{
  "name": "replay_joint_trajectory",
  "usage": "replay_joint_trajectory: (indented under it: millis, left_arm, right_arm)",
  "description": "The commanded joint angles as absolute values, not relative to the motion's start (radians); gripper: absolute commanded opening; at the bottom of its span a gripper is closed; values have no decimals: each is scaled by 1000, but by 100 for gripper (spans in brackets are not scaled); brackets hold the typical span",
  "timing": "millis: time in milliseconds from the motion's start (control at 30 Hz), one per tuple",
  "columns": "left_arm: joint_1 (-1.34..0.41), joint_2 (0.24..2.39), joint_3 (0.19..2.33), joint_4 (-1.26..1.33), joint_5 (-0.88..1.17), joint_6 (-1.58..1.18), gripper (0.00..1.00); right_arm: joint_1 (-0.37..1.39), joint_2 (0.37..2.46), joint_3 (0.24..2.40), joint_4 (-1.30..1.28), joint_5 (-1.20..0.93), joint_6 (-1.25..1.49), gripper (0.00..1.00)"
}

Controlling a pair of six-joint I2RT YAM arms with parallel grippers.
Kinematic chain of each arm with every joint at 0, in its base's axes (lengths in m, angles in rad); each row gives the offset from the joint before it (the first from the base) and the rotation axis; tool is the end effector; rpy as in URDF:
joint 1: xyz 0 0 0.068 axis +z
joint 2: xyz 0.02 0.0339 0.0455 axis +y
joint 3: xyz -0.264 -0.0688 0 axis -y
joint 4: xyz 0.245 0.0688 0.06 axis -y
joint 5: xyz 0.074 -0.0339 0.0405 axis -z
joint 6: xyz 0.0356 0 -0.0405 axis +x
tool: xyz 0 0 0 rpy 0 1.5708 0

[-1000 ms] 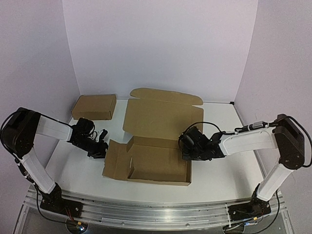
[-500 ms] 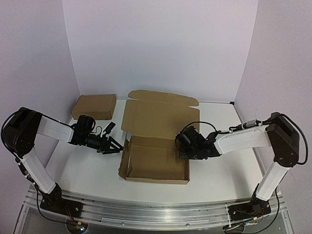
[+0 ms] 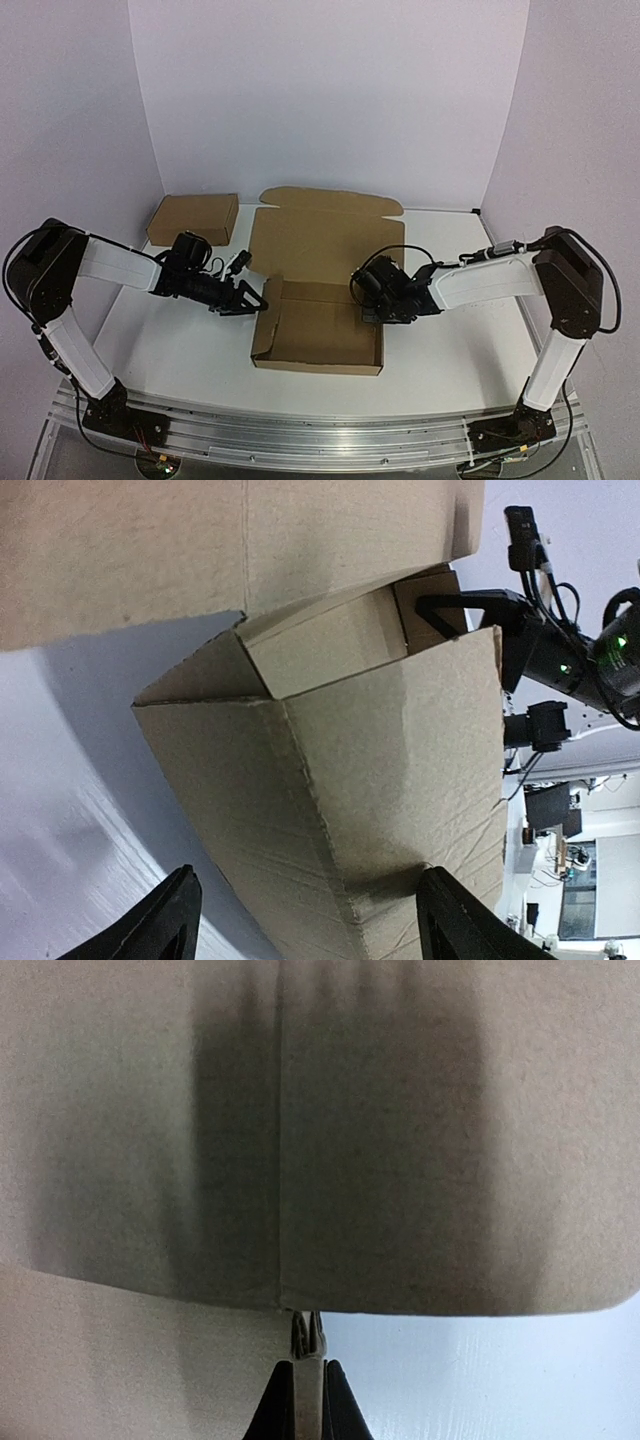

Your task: Fold the paper box

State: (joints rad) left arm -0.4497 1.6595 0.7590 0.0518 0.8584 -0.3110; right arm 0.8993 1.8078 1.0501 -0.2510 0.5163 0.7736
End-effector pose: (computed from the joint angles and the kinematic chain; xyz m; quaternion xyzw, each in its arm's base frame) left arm 0.2647 -0.1577 0.1488 0.2056 0.8384 -0.4807 0.1537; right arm 0.2360 0.2687 0.1565 0.0123 0.9315 0.0347 0.3618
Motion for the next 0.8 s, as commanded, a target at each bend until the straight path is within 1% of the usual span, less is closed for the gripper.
replay_joint_trajectory:
  millis: [0, 133, 267, 500, 567, 700, 767]
  left_arm:
    - [-492, 1670, 856, -74, 654, -295, 81]
    - [-529, 1665, 907, -161, 571, -284, 83]
    - [-541, 1674, 923, -208, 526, -267, 82]
    - [-561, 1707, 916, -254, 396, -221, 81]
    - [-563, 1715, 913, -263, 356, -208, 78]
    - [-563, 1732, 927, -283, 303, -196, 67]
    - [-563, 1738, 944, -300, 284, -196, 60]
  right_arm:
    - [919, 1840, 1136, -308, 567, 820, 0]
    - [933, 1863, 1188, -394, 597, 852, 0]
    - [952, 1898, 1246, -452, 615, 864, 0]
    - [978, 1938, 1304, -478, 616, 872, 0]
    - [983, 1942, 1314, -480, 615, 868, 0]
    - [995, 1947, 1329, -482, 611, 867, 0]
    - [1001, 1952, 1334, -484, 615, 868, 0]
